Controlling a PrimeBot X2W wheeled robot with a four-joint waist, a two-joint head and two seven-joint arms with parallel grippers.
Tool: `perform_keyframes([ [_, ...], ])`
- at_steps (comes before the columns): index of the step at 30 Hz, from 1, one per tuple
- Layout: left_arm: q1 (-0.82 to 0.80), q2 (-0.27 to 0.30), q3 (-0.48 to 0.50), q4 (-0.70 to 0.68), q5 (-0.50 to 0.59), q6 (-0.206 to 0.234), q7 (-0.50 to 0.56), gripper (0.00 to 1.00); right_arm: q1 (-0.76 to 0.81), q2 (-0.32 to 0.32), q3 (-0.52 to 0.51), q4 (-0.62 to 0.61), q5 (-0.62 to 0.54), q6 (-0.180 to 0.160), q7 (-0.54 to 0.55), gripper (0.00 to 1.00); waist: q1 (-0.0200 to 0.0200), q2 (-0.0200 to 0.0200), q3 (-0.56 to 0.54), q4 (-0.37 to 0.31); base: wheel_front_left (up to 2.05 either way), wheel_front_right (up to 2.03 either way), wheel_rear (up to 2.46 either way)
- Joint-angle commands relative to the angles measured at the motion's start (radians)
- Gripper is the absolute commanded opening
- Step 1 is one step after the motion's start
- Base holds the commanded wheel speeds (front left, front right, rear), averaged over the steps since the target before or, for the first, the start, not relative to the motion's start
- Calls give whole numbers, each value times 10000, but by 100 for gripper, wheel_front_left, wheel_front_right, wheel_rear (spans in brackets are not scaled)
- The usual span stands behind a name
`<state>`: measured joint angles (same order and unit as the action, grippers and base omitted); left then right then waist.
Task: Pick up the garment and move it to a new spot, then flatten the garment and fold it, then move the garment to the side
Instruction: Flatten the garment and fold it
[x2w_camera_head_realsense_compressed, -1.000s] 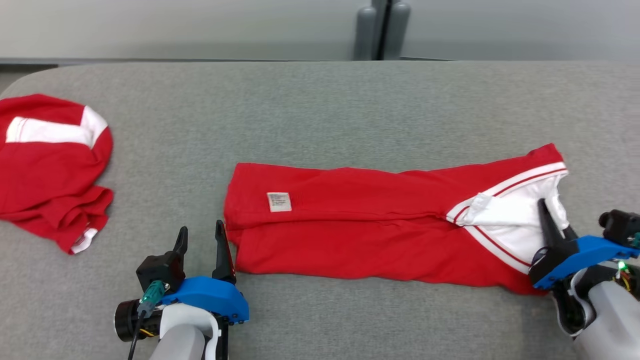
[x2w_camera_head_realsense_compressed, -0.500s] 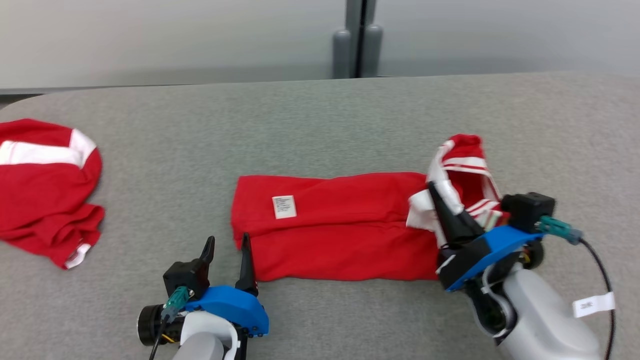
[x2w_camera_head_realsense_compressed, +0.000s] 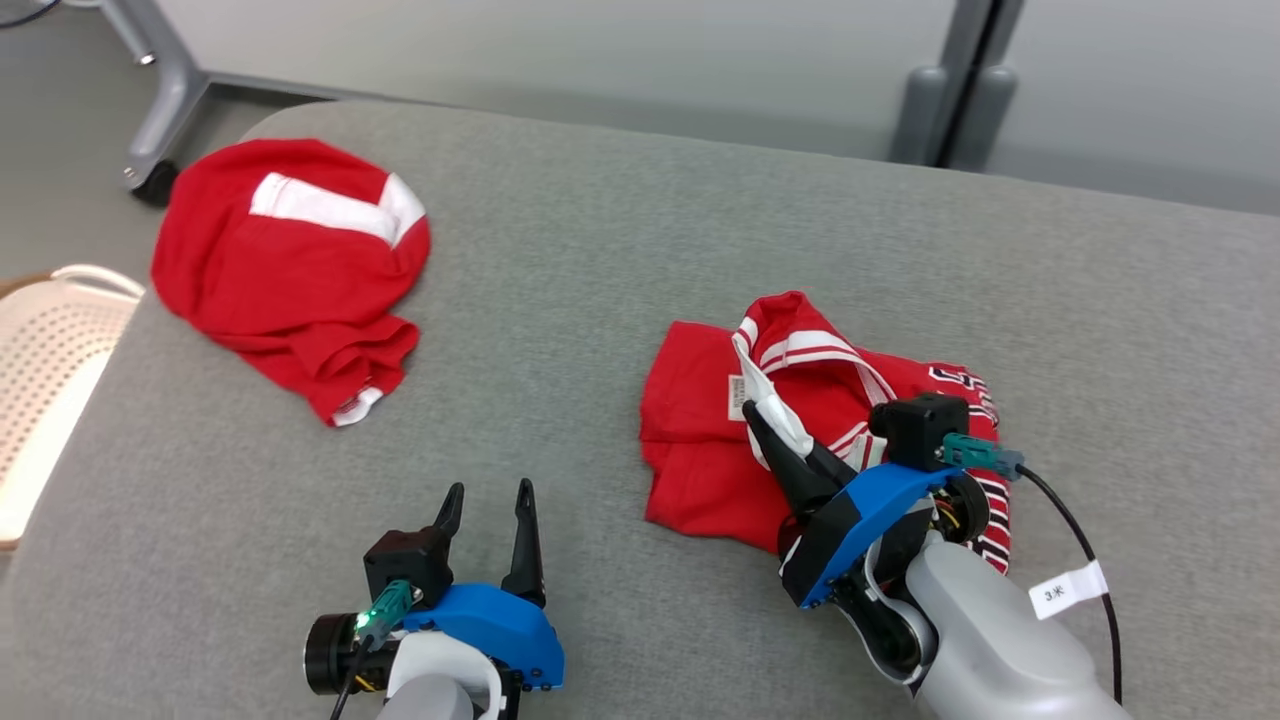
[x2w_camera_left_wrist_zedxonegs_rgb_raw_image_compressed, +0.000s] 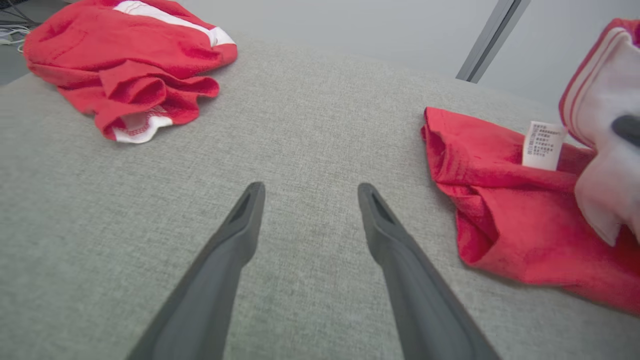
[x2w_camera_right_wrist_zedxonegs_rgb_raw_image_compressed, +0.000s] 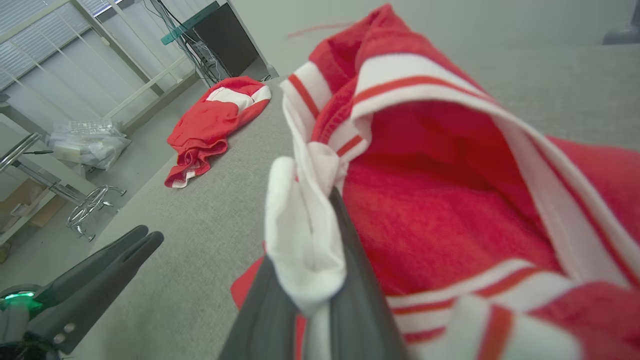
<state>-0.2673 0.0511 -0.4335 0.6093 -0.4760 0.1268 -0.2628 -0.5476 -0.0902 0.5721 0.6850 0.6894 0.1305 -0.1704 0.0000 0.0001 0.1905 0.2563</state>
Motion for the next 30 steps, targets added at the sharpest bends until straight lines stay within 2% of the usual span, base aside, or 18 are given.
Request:
perform_keyframes([
  [1, 85, -9, -21, -9, -62, 57, -26, 100, -159, 91, 76, 136, -83, 4, -111, 0, 0, -1, 195, 267, 0, 0, 0],
  [2, 91, -9, -70, -26, -67, 72, -26, 100, -228, 155, 154, 241, -41, 4, -180, 37, 0, -1, 196, 322, 0, 0, 0],
  [3, 97, -9, -89, -50, -89, 96, -26, 100, -278, 210, 238, 259, 83, 4, -259, 100, 0, -1, 196, 345, 0, 0, 0],
  [7, 65, -9, -1, -145, -93, 183, -26, 100, -435, 279, 567, -99, 400, 4, -683, 100, 0, -1, 147, 141, 0, 0, 0],
  [10, 35, -9, 160, -270, 47, 233, -26, 100, -491, 142, 155, -360, 251, 3, -913, 100, 0, -1, 79, -247, 0, 0, 0],
  [12, 26, -1, 308, -387, 163, 284, -25, 100, -438, -17, -626, -738, -87, 4, -956, 100, 0, -1, 26, -586, 0, 0, 0],
  [16, -32, -3, 673, -678, 545, 400, -26, 100, 395, -92, -2873, -1673, -1339, 4, -945, 100, 0, -1, -37, -1284, 0, 0, 0],
  [18, -22, 2, 918, -848, 768, 462, -26, 100, 783, -17, -4021, -2067, -2005, 4, -948, 100, 0, -1, -75, -1595, 0, 0, 0],
  [22, 152, -1, 1371, -1164, 1188, 628, -26, 100, 1655, 186, -5602, -2594, -3228, 4, -947, 100, 0, -1, -148, -2129, 0, 0, 0],
  [26, 353, 0, 1920, -1307, 1743, 821, -26, 100, 2237, 342, -6495, -2800, -4157, 4, -950, 100, 0, -1, -285, -2527, 0, 0, 0],
  [30, 705, 0, 2370, -1311, 2317, 880, -26, 100, 2754, 380, -6860, -2807, -4960, 4, -950, 100, 0, -1, -518, -2810, 0, 0, 0],
])
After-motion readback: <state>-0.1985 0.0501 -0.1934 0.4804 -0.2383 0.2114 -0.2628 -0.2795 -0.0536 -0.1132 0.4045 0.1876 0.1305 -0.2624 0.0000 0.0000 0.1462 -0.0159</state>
